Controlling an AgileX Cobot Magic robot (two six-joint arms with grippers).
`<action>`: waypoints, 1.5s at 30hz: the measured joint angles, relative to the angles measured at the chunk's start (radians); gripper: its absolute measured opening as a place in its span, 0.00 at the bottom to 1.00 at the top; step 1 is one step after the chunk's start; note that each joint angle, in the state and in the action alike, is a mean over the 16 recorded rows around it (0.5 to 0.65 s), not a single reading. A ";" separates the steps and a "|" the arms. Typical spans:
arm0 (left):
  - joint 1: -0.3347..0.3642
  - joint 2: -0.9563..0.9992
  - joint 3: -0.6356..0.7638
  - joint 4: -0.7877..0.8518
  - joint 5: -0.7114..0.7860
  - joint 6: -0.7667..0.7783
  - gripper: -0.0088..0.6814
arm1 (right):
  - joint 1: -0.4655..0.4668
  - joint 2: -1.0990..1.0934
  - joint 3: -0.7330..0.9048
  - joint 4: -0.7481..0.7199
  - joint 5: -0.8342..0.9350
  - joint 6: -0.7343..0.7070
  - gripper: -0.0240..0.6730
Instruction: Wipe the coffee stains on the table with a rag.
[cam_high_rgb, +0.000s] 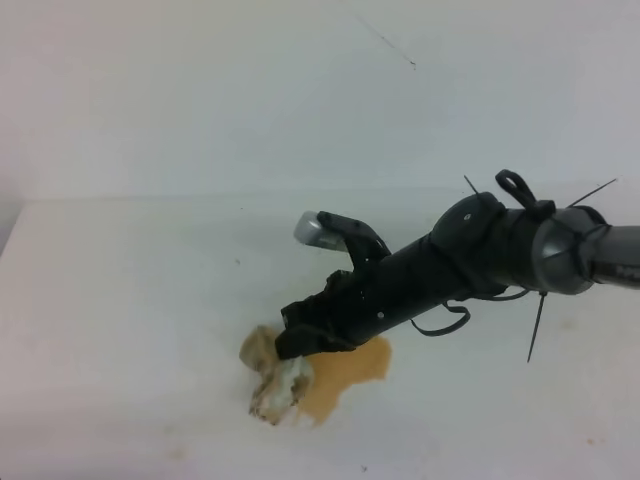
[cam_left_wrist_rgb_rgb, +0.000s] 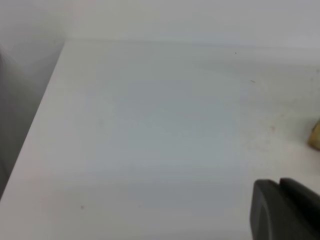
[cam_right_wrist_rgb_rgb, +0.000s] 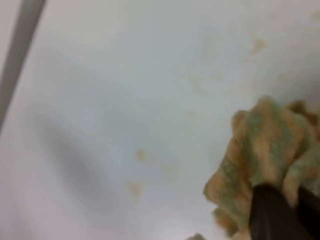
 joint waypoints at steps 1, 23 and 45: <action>0.000 0.000 0.000 0.000 0.000 0.000 0.01 | -0.001 0.013 0.000 -0.002 -0.009 0.002 0.04; 0.000 0.000 0.000 0.000 0.000 0.000 0.01 | -0.085 0.059 -0.008 -0.405 -0.071 0.230 0.04; 0.000 0.000 0.000 0.000 0.000 0.000 0.01 | -0.088 0.018 -0.109 -0.817 0.010 0.463 0.04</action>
